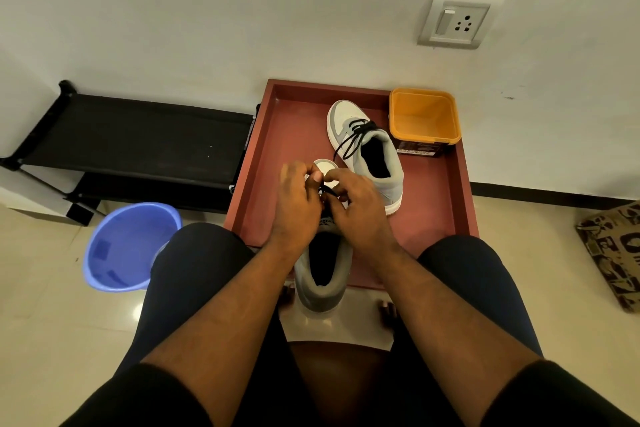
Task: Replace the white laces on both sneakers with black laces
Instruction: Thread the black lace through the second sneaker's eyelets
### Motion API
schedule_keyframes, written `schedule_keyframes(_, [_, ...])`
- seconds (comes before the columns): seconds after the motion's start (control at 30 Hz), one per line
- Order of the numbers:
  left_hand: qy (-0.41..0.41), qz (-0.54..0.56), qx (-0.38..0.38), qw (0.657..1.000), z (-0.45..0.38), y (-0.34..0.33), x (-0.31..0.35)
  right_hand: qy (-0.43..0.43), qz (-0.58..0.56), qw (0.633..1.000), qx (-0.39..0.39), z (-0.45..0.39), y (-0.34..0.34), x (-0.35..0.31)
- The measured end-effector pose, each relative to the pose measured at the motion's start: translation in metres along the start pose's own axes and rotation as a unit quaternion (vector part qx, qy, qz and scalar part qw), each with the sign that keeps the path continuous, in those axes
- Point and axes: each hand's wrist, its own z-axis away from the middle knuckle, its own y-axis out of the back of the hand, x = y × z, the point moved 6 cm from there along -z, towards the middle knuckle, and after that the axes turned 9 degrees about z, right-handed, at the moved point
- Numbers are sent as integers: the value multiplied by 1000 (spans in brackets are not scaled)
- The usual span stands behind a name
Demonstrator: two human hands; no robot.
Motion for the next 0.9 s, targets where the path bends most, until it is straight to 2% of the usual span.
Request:
schedule_keyframes(0.17, [2,8,31,999,1,4,1,87,91,992,18,1,1,-7])
schedule_keyframes(0.33, [6,7,35,999,-3,7,1,207,228,952,4,-2,-2,-16])
schedule_keyframes(0.4, [14,30,10,999,-5,5,1,209,240,948,-21,-4,-4,-17])
schedule_keyframes(0.5, [47,94,-30,994,-7,2,-2,156,237,956,-75,-10,-8,-5])
schedule_keyframes(0.53, [54,112,-38,992,-8,1,-4,119,199,967,-108,-12,-8,1])
schedule_keyframes(0.6, [59,140,-48,987,-7,0,-3,6,7,980,-200,-10,-5,12])
schedule_keyframes(0.63, [57,143,-52,987,-7,0,-2,-59,-104,961,-248,-6,-4,15])
schedule_keyframes(0.7, [48,131,-72,988,-5,-2,-1,-148,-259,902,-313,5,-3,14])
schedule_keyframes(0.77, [38,106,-94,989,-2,0,0,-192,-342,863,-318,8,-7,18])
schedule_keyframes(0.9, [3,4,-140,990,2,2,-2,-230,-385,850,-278,8,-10,24])
